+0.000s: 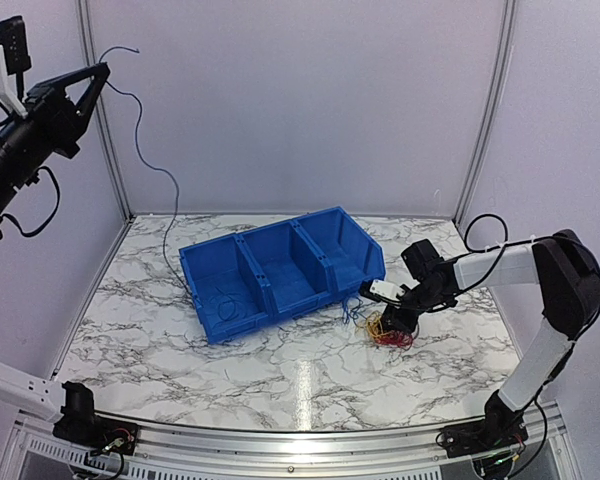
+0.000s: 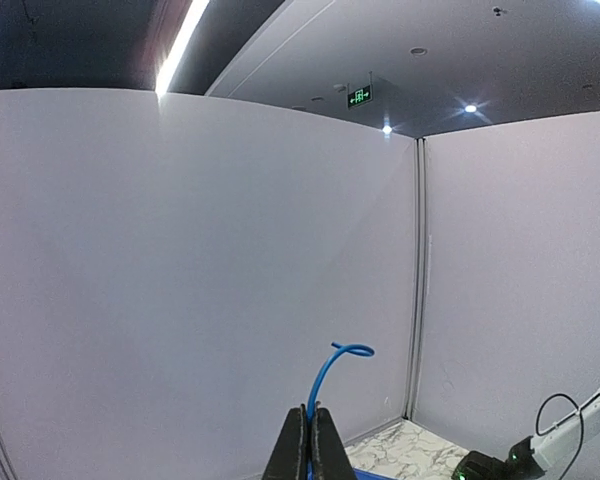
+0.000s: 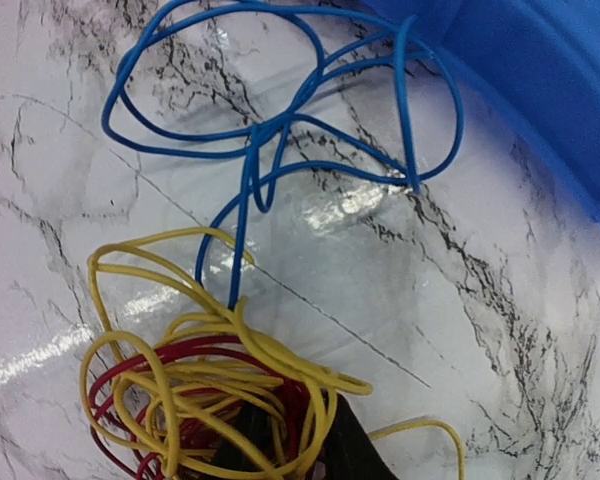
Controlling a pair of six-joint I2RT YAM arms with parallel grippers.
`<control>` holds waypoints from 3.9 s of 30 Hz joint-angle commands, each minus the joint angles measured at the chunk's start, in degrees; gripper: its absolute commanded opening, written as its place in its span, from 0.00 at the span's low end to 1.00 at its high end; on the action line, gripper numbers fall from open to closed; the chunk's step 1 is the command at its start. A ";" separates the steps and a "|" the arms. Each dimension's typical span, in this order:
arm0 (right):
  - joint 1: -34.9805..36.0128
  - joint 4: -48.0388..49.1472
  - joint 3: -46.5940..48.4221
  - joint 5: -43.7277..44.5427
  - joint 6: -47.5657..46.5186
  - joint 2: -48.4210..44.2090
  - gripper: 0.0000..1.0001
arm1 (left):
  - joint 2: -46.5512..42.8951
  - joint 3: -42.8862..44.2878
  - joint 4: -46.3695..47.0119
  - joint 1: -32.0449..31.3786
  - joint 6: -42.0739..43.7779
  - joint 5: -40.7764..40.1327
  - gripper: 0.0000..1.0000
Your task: Untangle the cables
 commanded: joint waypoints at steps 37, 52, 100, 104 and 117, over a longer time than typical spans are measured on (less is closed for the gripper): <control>1.41 0.80 -2.31 -6.52 2.05 -21.84 0.59 | 19.83 17.06 -2.29 8.61 8.49 -6.34 0.00; -0.29 -1.11 -1.15 -6.71 1.08 -17.76 0.59 | 23.76 22.65 10.28 10.74 26.67 -9.11 0.00; -0.15 -2.70 -0.93 -4.45 -0.59 -11.61 0.59 | 26.62 12.19 6.60 18.72 17.00 -5.94 0.00; -0.10 -2.76 -0.93 -4.41 -0.56 -11.27 0.59 | 24.46 4.60 7.01 20.87 11.25 -5.26 0.00; -0.15 -3.59 -0.61 -3.92 -1.08 -9.61 0.58 | 20.68 -16.94 7.50 24.45 -2.52 -5.29 0.00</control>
